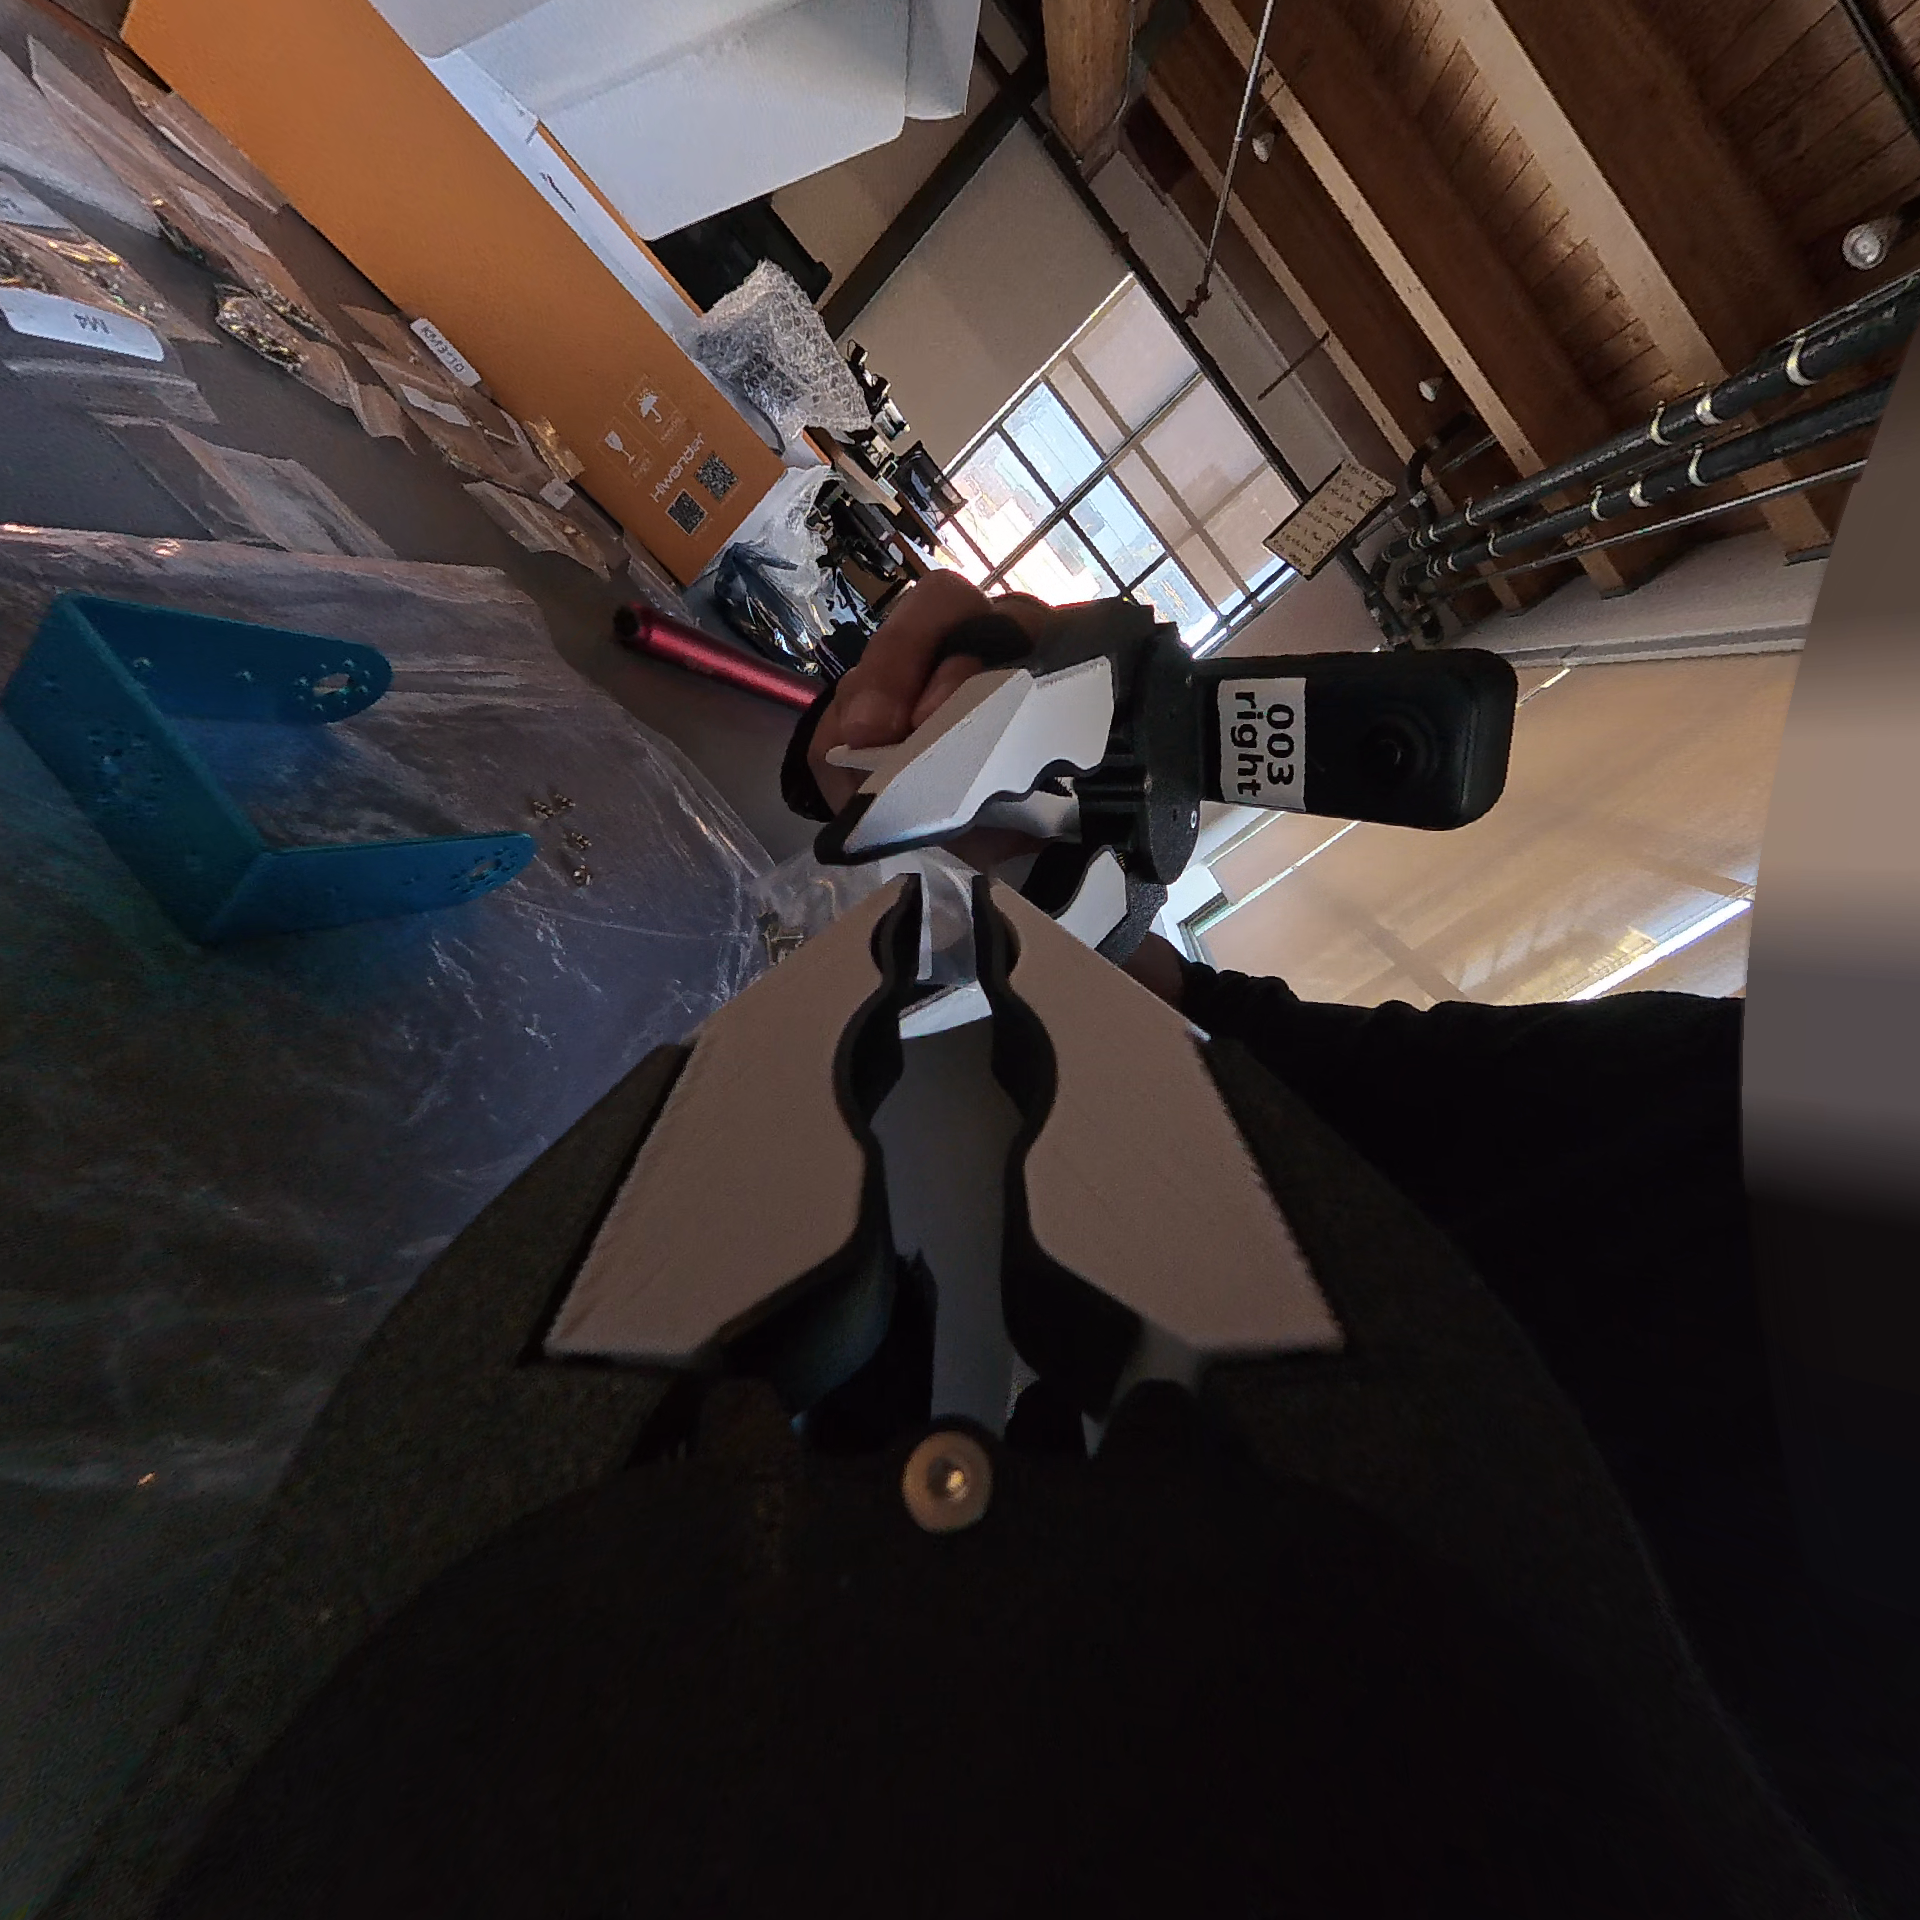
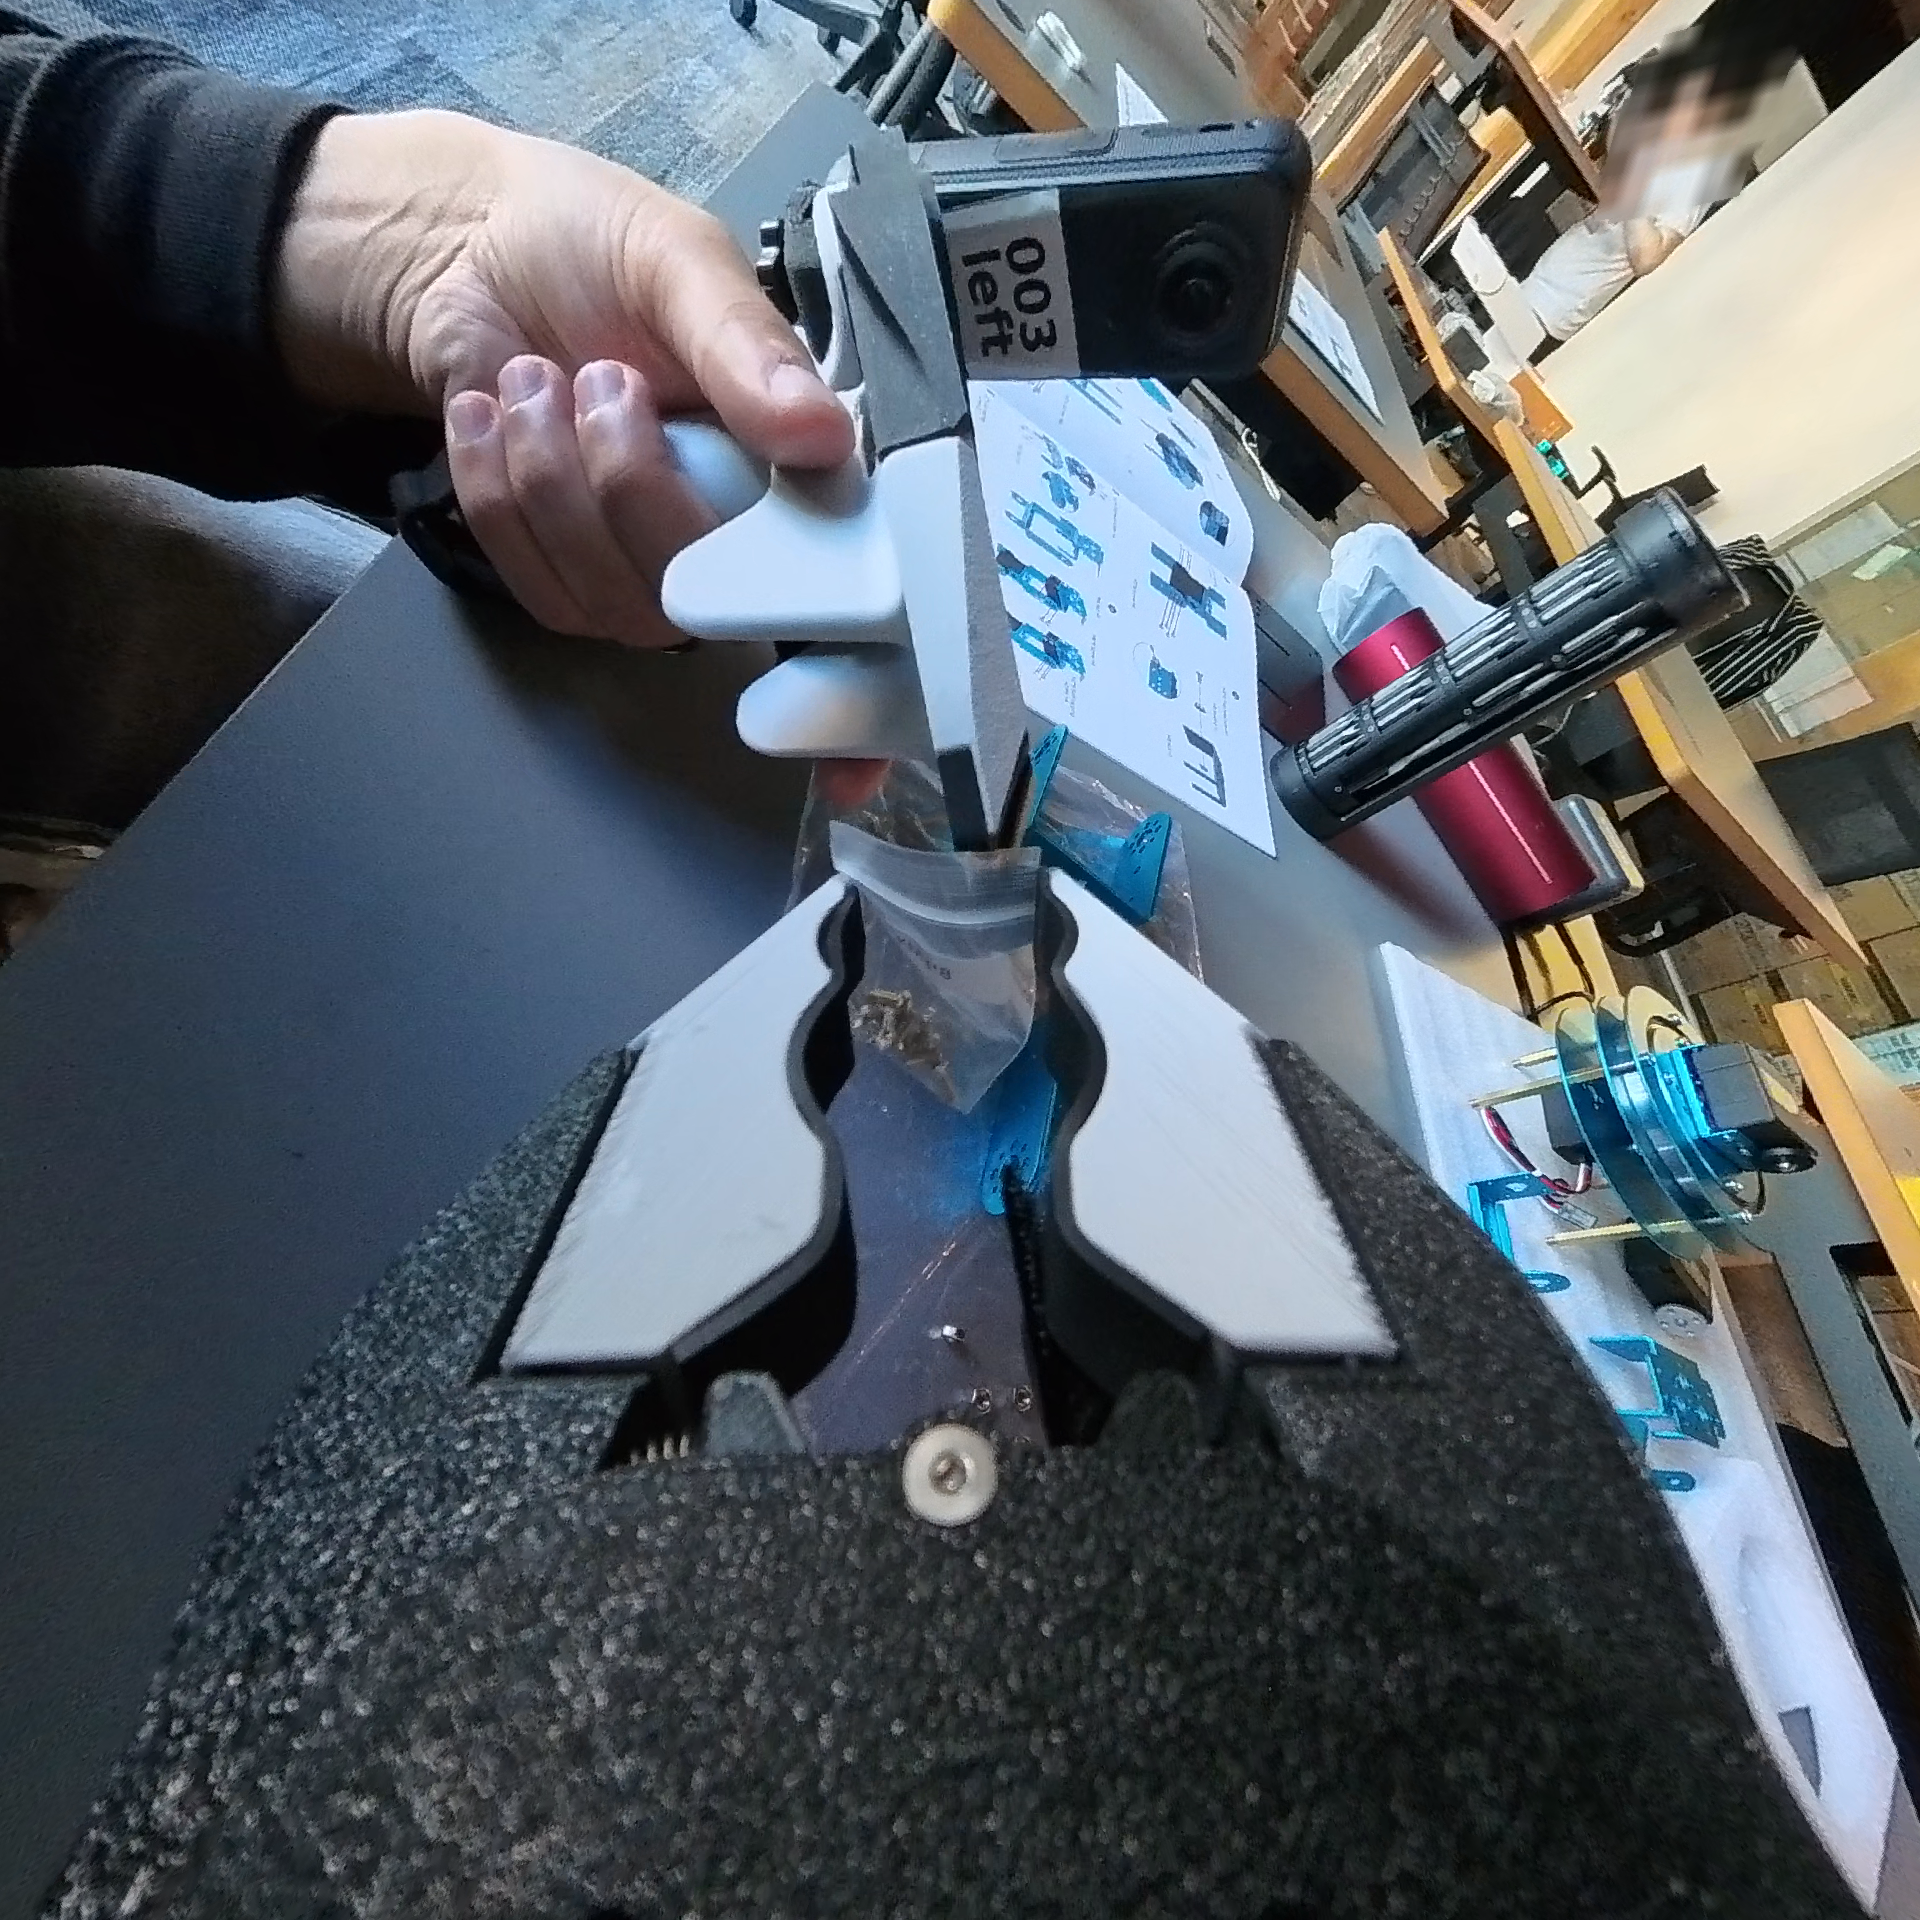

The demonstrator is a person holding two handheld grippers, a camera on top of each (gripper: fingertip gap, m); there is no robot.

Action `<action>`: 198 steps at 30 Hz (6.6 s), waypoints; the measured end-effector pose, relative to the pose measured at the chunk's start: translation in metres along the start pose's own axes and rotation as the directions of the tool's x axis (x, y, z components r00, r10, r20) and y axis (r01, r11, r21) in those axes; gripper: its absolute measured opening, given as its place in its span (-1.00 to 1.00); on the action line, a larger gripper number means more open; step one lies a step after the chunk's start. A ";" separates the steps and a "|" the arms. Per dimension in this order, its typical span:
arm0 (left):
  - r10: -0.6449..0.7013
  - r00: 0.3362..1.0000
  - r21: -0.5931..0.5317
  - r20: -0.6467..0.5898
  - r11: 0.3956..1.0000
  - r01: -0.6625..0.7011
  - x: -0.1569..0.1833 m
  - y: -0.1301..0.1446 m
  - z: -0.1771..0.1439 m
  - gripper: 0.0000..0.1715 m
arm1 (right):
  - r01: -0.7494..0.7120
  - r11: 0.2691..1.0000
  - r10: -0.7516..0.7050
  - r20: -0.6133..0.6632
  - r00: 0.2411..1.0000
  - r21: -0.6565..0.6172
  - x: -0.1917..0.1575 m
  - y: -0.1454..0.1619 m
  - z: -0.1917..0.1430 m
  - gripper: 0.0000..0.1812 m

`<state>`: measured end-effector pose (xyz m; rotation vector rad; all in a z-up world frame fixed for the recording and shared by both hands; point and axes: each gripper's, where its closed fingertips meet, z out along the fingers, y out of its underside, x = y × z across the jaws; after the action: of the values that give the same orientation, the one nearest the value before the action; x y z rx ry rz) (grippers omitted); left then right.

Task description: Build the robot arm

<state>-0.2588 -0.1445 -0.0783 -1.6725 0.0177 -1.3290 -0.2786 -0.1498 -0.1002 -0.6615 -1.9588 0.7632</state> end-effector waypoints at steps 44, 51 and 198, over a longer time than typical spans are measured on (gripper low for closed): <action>0.016 0.990 0.002 0.143 1.000 -0.016 -0.011 0.005 0.006 -0.86 | 0.114 0.985 -0.124 -0.071 0.990 -0.129 0.002 0.013 0.006 -0.68; 0.026 0.976 0.019 0.218 0.999 -0.031 -0.023 0.001 0.003 -0.97 | 0.116 0.985 -0.126 -0.069 0.990 -0.128 0.002 0.013 0.006 -0.68; 0.790 0.606 -0.145 -0.094 0.592 -0.793 -0.007 -0.030 0.052 -1.00 | -0.600 0.738 0.612 -0.068 0.788 -0.309 0.085 0.112 -0.178 -0.79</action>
<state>-0.2372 -0.0910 -0.0602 -1.4873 0.8365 -0.6433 -0.1434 0.0289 -0.0636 -1.5504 -1.9193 0.8494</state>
